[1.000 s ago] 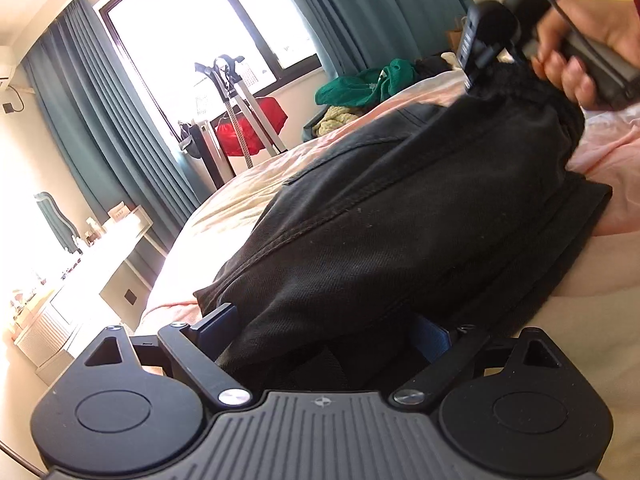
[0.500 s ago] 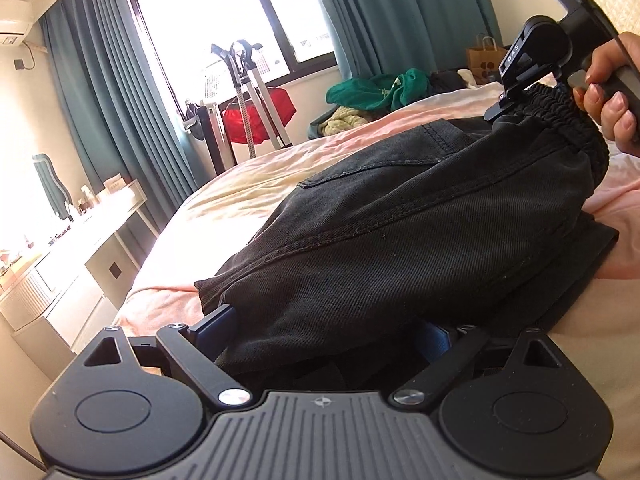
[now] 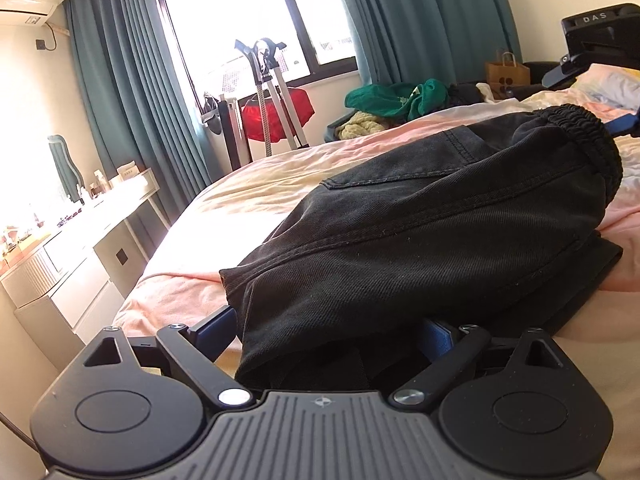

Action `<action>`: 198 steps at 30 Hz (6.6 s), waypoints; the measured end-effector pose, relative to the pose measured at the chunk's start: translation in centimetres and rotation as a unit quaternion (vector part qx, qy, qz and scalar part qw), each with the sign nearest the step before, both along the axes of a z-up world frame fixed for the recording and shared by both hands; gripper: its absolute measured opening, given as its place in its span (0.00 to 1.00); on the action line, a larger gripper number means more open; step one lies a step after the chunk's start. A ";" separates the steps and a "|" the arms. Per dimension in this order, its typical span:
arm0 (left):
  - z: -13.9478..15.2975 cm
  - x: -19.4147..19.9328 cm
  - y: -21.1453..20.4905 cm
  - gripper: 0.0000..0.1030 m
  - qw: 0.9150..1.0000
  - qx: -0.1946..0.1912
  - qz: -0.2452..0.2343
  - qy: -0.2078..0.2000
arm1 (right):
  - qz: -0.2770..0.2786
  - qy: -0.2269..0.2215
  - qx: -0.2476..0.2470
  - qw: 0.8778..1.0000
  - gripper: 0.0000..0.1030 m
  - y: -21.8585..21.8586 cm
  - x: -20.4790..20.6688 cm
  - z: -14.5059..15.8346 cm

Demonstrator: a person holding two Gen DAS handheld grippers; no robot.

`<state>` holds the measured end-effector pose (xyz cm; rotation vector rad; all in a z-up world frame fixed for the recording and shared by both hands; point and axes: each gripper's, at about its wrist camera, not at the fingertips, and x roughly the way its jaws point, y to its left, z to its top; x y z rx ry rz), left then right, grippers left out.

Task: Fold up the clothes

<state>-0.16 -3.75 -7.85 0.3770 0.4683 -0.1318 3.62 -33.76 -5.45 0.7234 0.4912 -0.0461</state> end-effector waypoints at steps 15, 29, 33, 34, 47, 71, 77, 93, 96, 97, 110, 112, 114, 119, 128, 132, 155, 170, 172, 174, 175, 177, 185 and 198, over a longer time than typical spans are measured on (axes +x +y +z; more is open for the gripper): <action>0.5 1.8 3.0 0.88 0.994 -0.090 0.031 0.048 | -0.003 0.071 0.041 0.997 0.84 0.2 -1.4 -3.3; 0.8 2.7 6.0 0.88 0.980 -0.159 0.057 0.101 | -0.008 0.104 0.185 0.977 0.84 -2.0 -1.3 -7.0; 1.0 2.6 6.4 0.88 0.979 -0.165 0.059 0.108 | 0.010 0.105 0.183 0.977 0.84 -1.4 -0.7 -7.1; 1.0 2.6 6.4 0.88 0.978 -0.169 0.060 0.110 | 0.015 0.106 0.183 0.977 0.84 -1.3 -0.6 -7.1; 0.9 3.0 6.7 0.88 0.973 -0.188 0.065 0.121 | 0.058 0.134 0.141 0.979 0.86 0.9 2.7 -8.4; 0.2 4.8 10.4 0.94 0.953 -0.245 0.131 0.120 | 0.105 0.143 0.172 0.969 0.84 0.5 0.8 -8.1; 0.1 5.0 11.7 0.92 0.943 -0.266 0.152 0.129 | 0.120 0.150 0.173 0.966 0.87 0.9 1.3 -8.3; 0.1 4.7 10.4 0.93 0.956 -0.228 0.141 0.120 | 0.108 0.135 0.194 0.966 0.89 0.3 1.2 -8.5; 0.3 4.5 10.1 0.93 0.960 -0.217 0.139 0.112 | 0.113 0.109 0.189 0.969 0.89 0.4 0.4 -7.5; 0.5 4.3 9.8 0.92 0.963 -0.206 0.136 0.107 | 0.116 0.096 0.187 0.971 0.87 0.4 -0.1 -7.1; 4.8 0.9 12.3 0.95 0.953 -0.288 0.069 0.065 | 0.105 0.073 0.109 0.986 0.50 0.4 -3.6 -4.2; 4.1 2.2 13.5 0.95 0.930 -0.344 0.080 0.103 | 0.104 0.074 0.106 0.986 0.50 0.4 -3.5 -4.0; 3.5 2.8 14.6 0.95 0.904 -0.396 0.076 0.140 | 0.103 0.076 0.107 0.986 0.50 0.2 -2.5 -3.8; 2.7 1.7 15.9 1.00 0.861 -0.479 0.044 0.164 | 0.098 0.087 0.111 0.985 0.50 1.6 -0.9 -3.6; 0.8 4.9 17.5 1.00 0.820 -0.532 0.090 0.190 | 0.088 0.091 0.117 0.985 0.50 2.1 1.9 -2.3; -1.6 9.4 17.4 1.00 0.802 -0.531 0.123 0.244 | 0.089 0.085 0.105 0.987 0.50 1.9 1.6 -2.5; -4.4 12.3 15.4 0.82 0.810 -0.517 0.095 0.261 | 0.102 0.021 0.045 0.994 0.42 4.5 1.5 -1.5; -1.5 7.8 13.9 0.52 0.873 -0.449 0.089 0.169 | 0.101 -0.003 -0.018 0.995 0.37 7.2 0.2 -0.4; -1.0 7.4 14.0 0.51 0.874 -0.450 0.088 0.161 | 0.102 -0.017 -0.014 0.995 0.36 7.3 -0.3 0.4; 0.1 6.7 14.0 0.50 0.876 -0.451 0.086 0.149 | 0.105 -0.032 -0.008 0.994 0.35 7.2 -0.6 1.5; 0.8 6.3 14.0 0.50 0.875 -0.454 0.086 0.141 | 0.106 -0.040 -0.004 0.994 0.35 7.1 -0.8 2.1; 2.3 5.8 13.5 0.50 0.880 -0.449 0.084 0.128 | 0.110 -0.056 0.005 0.992 0.35 6.8 -1.1 3.3; 9.7 9.2 6.3 0.49 0.885 -0.451 0.067 0.094 | 0.085 -0.143 0.042 0.985 0.34 1.2 0.3 7.9; 11.9 26.2 -16.8 0.49 0.927 -0.369 0.015 0.071 | -0.019 -0.252 0.041 0.967 0.34 -16.1 9.4 4.9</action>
